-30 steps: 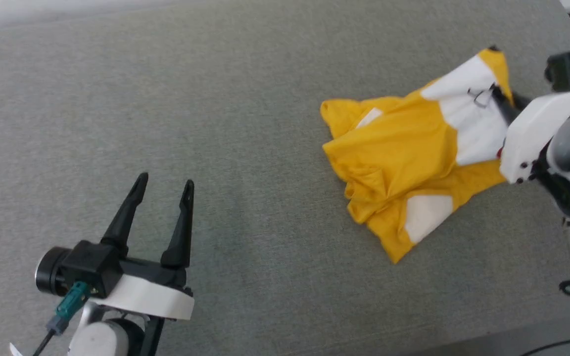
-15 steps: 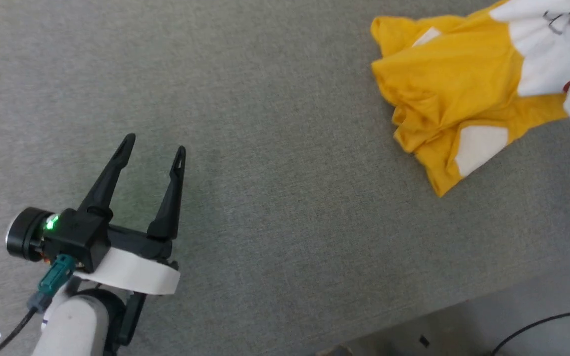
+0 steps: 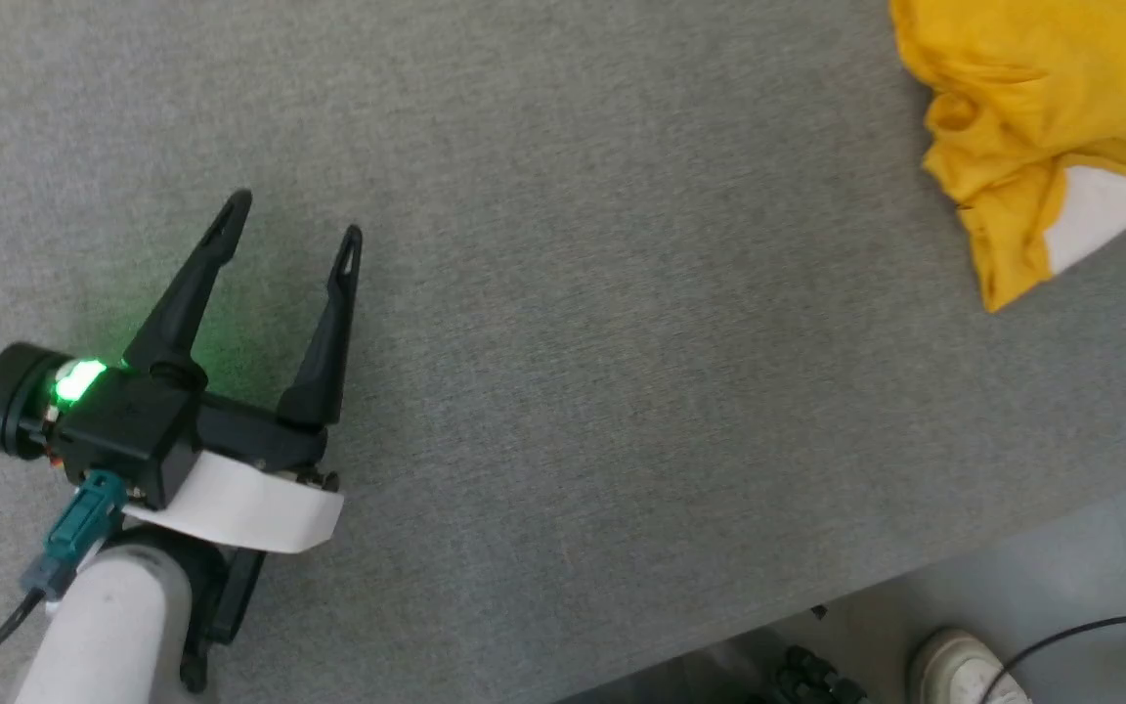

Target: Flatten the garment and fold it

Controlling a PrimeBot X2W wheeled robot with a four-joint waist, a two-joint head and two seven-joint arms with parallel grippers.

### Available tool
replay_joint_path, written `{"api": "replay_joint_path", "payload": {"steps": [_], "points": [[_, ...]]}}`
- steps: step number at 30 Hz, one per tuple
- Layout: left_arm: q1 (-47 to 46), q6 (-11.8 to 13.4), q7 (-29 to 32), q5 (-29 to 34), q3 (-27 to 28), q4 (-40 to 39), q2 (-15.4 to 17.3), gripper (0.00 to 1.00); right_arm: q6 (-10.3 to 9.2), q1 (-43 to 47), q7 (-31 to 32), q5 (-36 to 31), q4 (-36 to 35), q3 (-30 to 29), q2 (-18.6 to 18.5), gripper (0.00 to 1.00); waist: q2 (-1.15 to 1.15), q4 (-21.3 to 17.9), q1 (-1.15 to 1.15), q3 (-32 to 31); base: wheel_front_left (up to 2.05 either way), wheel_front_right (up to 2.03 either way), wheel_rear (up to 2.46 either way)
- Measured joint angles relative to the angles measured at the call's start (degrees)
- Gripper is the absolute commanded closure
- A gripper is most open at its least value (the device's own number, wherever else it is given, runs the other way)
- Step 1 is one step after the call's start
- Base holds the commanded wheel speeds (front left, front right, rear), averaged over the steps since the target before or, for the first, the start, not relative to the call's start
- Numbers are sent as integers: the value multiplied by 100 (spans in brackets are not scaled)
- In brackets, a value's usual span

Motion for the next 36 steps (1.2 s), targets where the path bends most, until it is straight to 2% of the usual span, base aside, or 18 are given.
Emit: {"api": "replay_joint_path", "payload": {"steps": [2,3,5,6,15,24,30,36], "points": [[-61,0,0,25,-12,-26,8,0,0,-53,-115,-82,208,-135,86,100,0,38,0,89,0,0,0],[-76,0,0,38,-15,-36,12,0,0,-84,-159,-149,308,-199,118,87,0,63,0,122,0,0,0],[-79,0,1,56,-29,-45,23,0,0,-143,-257,-274,469,-320,164,35,0,120,0,165,0,0,0],[-82,0,1,56,-30,-48,29,0,0,-185,-316,-344,541,-372,182,0,0,146,0,181,0,0,0],[-143,15,-15,54,-32,-9,37,0,0,-365,-573,-744,992,-561,242,0,0,226,-1,76,0,0,0],[-116,122,-234,-48,-42,222,-55,0,0,-343,-872,-708,1006,-693,307,0,0,250,-1,-333,0,0,0],[84,265,-468,-163,27,442,-196,0,0,114,-1183,-294,677,-581,598,0,0,320,-1,-709,0,0,0],[297,482,-818,-213,89,671,-401,0,0,954,-1547,185,-197,-388,851,0,0,448,-2,-1150,0,0,0]]}}
